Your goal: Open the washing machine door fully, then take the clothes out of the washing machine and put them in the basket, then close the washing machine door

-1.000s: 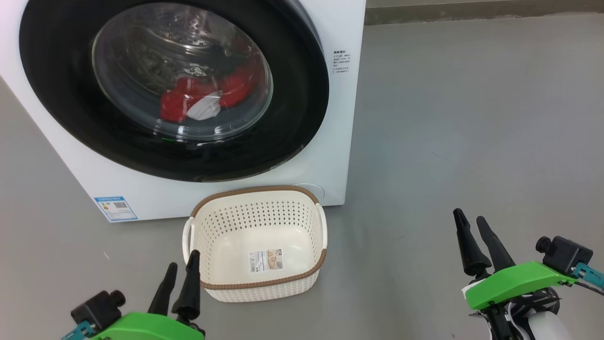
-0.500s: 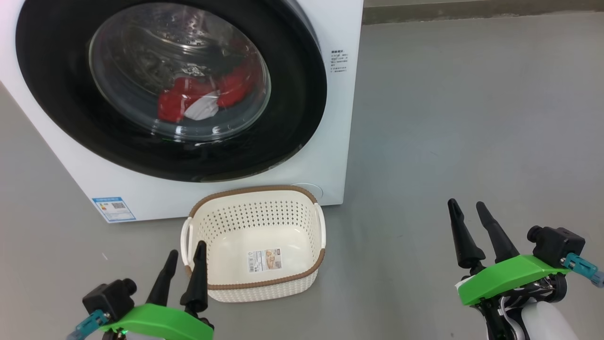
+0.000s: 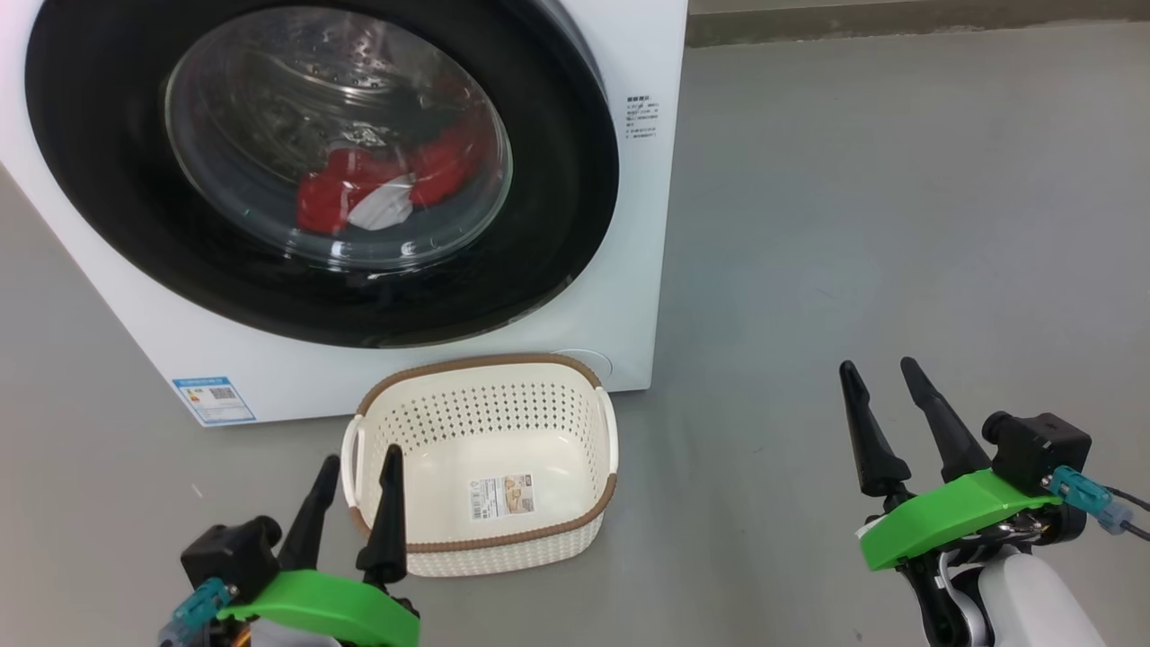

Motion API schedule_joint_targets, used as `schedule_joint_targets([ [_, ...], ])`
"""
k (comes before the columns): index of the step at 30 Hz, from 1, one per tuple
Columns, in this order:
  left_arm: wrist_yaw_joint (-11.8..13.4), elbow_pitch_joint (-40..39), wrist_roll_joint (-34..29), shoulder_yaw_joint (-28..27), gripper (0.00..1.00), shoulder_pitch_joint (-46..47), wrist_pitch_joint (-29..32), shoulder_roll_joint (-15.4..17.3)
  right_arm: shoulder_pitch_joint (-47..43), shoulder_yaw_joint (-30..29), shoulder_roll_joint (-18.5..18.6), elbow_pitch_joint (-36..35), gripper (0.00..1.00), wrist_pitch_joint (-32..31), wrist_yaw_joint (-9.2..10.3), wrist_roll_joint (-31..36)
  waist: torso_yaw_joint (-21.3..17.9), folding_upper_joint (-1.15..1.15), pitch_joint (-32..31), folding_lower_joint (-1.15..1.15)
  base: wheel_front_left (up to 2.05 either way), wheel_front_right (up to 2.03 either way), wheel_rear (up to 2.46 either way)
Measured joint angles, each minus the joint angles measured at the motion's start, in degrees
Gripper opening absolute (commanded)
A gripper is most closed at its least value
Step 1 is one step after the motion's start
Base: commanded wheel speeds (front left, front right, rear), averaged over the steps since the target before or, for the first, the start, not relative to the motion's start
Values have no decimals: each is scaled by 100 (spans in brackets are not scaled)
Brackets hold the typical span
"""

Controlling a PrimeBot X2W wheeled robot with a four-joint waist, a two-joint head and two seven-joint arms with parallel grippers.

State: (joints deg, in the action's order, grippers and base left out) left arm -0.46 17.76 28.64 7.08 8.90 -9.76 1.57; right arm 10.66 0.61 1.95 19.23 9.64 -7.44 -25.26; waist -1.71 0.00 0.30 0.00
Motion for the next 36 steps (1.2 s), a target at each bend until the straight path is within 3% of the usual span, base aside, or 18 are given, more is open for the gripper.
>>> schedule_joint_targets([
  [26,203,41,-1470,221,100,297,-454,36,372,198,58,275,100,458,-1,1699,-35,0,-15,0,0,0,0],
  [36,229,98,-1503,231,100,318,-454,41,375,204,70,285,100,483,-1,1838,-31,0,-24,0,0,0,0],
])
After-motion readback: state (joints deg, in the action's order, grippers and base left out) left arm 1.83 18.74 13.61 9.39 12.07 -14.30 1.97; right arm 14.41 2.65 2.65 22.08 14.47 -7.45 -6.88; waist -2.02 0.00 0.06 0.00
